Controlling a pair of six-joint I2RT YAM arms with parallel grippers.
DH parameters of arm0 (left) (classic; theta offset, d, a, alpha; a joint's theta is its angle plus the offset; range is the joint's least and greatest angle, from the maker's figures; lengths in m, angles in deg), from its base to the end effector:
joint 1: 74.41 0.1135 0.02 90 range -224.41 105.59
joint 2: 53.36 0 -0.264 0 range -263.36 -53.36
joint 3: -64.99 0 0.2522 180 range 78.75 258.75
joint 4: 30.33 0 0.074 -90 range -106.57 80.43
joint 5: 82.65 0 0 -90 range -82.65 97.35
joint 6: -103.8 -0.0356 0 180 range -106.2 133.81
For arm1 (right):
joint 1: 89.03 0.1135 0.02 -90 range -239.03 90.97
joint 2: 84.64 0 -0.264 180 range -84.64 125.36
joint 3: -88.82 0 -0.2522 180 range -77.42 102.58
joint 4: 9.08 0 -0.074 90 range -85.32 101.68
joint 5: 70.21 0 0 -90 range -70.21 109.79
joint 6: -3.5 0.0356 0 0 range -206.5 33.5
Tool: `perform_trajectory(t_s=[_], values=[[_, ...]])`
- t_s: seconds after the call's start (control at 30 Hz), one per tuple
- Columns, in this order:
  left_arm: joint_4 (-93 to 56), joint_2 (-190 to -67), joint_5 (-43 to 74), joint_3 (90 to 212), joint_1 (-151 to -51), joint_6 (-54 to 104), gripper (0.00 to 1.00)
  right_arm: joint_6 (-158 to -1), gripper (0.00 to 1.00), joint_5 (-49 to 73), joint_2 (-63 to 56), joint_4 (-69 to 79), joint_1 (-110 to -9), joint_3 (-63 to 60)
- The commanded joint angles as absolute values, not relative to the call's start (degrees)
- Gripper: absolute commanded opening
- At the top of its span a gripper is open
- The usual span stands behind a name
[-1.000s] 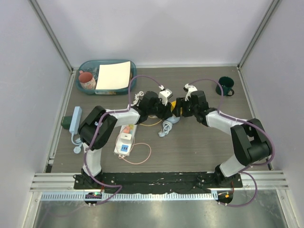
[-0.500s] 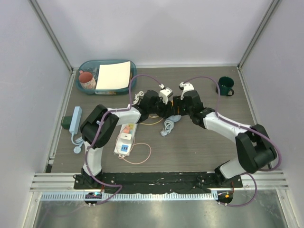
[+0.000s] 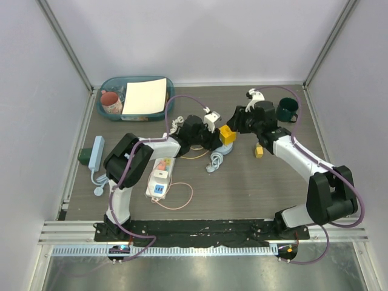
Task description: Pull the plug off the socket
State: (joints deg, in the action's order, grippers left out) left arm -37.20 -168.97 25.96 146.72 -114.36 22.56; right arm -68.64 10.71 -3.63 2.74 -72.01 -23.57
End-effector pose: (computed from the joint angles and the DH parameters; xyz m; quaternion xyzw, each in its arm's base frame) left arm 0.3296 -0.2909 0.1620 0.3076 0.7878 -0.3382 0.4128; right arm 0.3070 0.0999 0.2693 -0.0362 0.8421 0.2238 0.4894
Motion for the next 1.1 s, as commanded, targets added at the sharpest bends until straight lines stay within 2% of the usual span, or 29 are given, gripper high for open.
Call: perform_trajectory(t_s=[0.0,0.07,0.23,0.27,0.5,0.8,0.93,1.0,1.07], values=[[-31.34,-171.40,25.80,144.32,-114.05,20.84,0.00,-76.12,0.58,11.88,-1.94,12.82,-71.71,-16.70],[-31.43,-171.05,27.03,144.32,-113.62,19.43,0.00,-78.23,0.66,10.74,-0.62,16.09,-71.62,-14.50],[-32.13,-170.34,31.25,144.67,-112.56,17.24,0.00,-82.46,0.72,8.90,5.34,23.12,-71.71,-8.79],[-30.91,-170.52,31.52,145.19,-112.56,17.06,0.00,-82.81,0.80,8.20,6.40,24.61,-71.71,-7.99],[-29.85,-171.57,32.04,146.95,-112.47,16.88,0.00,-84.66,0.82,2.49,12.12,27.61,-71.63,-3.42],[-30.37,-172.10,32.31,146.87,-112.47,17.41,0.00,-85.71,0.81,6.86,15.82,28.94,-68.73,-2.80],[-30.72,-171.75,32.05,146.60,-112.47,17.58,0.00,-84.83,0.71,11.62,16.87,27.80,-67.23,-2.71],[-30.72,-171.75,31.35,146.60,-112.47,17.76,0.00,-84.14,0.44,14.07,16.44,25.08,-66.36,-4.28],[-30.64,-171.84,30.99,146.60,-112.47,18.29,0.00,-83.78,0.07,17.31,15.21,23.06,-65.39,-5.61]])
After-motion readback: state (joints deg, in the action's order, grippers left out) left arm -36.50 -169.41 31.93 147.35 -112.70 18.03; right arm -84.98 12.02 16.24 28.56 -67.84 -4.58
